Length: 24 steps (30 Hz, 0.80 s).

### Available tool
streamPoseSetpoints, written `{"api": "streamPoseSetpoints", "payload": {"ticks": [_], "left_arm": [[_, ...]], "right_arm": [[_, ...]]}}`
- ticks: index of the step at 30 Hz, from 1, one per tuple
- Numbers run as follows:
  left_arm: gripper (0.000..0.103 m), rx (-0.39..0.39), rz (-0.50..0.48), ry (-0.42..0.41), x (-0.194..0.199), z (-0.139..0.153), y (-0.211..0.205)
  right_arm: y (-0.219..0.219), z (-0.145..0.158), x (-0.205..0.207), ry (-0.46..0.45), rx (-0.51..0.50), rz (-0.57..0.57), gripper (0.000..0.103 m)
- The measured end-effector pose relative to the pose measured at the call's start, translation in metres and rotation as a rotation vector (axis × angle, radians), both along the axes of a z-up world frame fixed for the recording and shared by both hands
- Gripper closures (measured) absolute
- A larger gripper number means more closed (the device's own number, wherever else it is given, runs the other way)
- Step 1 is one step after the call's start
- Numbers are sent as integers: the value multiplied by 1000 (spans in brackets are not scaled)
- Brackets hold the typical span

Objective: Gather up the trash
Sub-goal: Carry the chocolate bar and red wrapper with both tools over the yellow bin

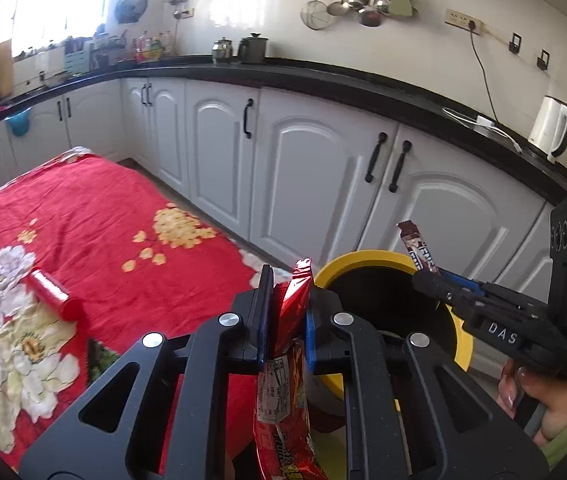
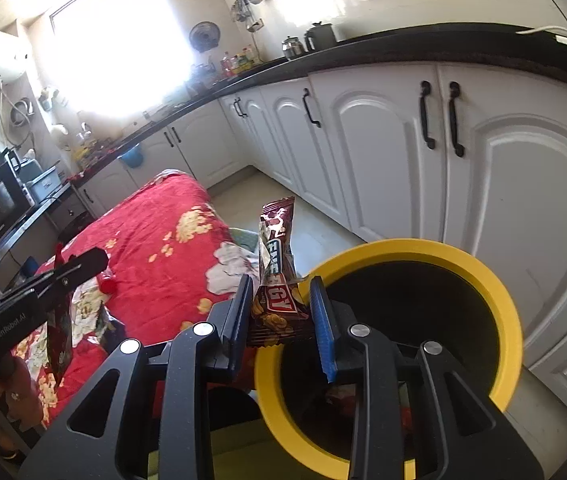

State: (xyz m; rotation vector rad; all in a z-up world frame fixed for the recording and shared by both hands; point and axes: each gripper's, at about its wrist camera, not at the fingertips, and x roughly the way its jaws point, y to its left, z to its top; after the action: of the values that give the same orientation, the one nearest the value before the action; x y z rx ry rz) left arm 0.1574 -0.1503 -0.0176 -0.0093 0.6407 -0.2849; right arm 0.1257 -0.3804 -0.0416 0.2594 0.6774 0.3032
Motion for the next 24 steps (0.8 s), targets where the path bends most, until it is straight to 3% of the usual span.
{"api": "streamPoseSetpoints", "payload": {"ticks": [24], "left_arm": [[95, 6, -166, 55, 34, -25, -85]], "right_arm": [[-56, -55, -22, 106, 0, -124, 75]]}}
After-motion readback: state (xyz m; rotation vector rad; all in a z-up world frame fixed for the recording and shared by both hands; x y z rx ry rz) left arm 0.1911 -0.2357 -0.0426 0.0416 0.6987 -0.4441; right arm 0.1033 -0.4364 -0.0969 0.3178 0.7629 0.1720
